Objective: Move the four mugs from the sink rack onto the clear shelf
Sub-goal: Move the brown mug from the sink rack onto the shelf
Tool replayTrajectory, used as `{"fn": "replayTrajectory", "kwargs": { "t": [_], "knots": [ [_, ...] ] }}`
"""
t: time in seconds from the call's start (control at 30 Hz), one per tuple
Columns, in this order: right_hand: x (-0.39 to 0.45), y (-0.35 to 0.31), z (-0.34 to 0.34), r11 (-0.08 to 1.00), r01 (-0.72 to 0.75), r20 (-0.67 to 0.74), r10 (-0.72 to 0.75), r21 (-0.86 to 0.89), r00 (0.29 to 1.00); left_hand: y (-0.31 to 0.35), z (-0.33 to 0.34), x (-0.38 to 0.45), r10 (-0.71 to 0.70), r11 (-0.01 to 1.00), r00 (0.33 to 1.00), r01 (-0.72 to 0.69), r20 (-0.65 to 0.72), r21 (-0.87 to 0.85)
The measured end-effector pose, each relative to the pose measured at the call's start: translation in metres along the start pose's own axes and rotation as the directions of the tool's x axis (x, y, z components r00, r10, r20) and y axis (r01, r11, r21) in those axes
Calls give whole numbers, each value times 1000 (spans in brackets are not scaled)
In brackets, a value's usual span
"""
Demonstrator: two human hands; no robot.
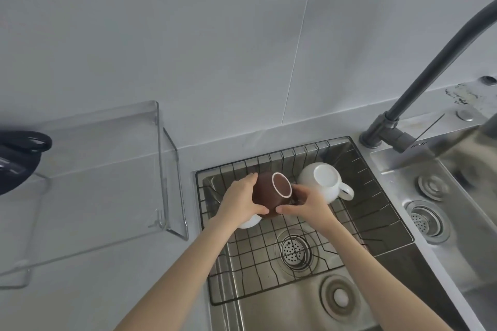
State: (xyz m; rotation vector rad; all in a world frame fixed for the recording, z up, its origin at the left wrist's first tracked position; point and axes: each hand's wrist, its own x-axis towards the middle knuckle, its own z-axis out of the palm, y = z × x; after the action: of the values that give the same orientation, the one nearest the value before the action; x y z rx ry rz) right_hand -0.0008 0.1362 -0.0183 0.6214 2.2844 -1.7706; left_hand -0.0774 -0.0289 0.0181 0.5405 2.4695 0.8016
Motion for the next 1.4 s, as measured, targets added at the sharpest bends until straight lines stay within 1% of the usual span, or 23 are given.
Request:
{"fn": "replayTrajectory", "kwargs": {
  "t": [0.07, 0.13, 0.23, 0.33, 0.43, 0.53, 0.63, 0.73, 0.93, 1.0, 1.1, 1.3, 1.4],
  "knots": [
    [-5, -9, -2, 1000, 19, -11, -19, -16, 1000, 5, -6, -8, 6, 1000, 1000, -7, -23, -11],
    [-12, -27, -7, 997, 60, -26, -62, -56, 998, 14, -17, -20, 29, 999, 997, -30, -78, -12],
    [-26, -75, -17, 976, 176, -5, -178, -126, 984, 32, -48, -44, 93, 996, 968, -92, -234, 16],
    [-39, -140, -15, 927, 334, 61, -328, -168, 943, 46, -92, -73, 148, 989, 897, -142, -416, 47],
    [-42, -200, 4, 858, 473, 100, -463, -199, 881, 47, -141, -96, 176, 983, 807, -172, -565, 60],
    [-38, -248, 39, 788, 572, 169, -546, -228, 821, 28, -183, -115, 139, 985, 744, -170, -653, 16],
    [-28, -276, 69, 747, 626, 254, -576, -223, 777, 5, -207, -122, 83, 989, 700, -144, -709, -26],
    [-13, -295, 102, 724, 649, 337, -566, -233, 752, -25, -224, -125, 21, 990, 681, -115, -732, -78],
    [28, -296, 148, 734, 616, 439, -471, -285, 765, -76, -221, -111, -132, 968, 686, -68, -716, -243],
    [38, -291, 153, 742, 603, 462, -442, -294, 769, -84, -215, -105, -161, 959, 681, -65, -714, -277],
    [46, -286, 155, 748, 589, 474, -416, -307, 776, -90, -207, -97, -183, 948, 693, -62, -697, -311],
    [54, -283, 153, 743, 601, 480, -428, -296, 766, -94, -199, -88, -227, 940, 674, -38, -704, -340],
    [57, -282, 154, 729, 611, 490, -429, -307, 759, -95, -195, -87, -247, 931, 685, -30, -686, -364]
  ]
}}
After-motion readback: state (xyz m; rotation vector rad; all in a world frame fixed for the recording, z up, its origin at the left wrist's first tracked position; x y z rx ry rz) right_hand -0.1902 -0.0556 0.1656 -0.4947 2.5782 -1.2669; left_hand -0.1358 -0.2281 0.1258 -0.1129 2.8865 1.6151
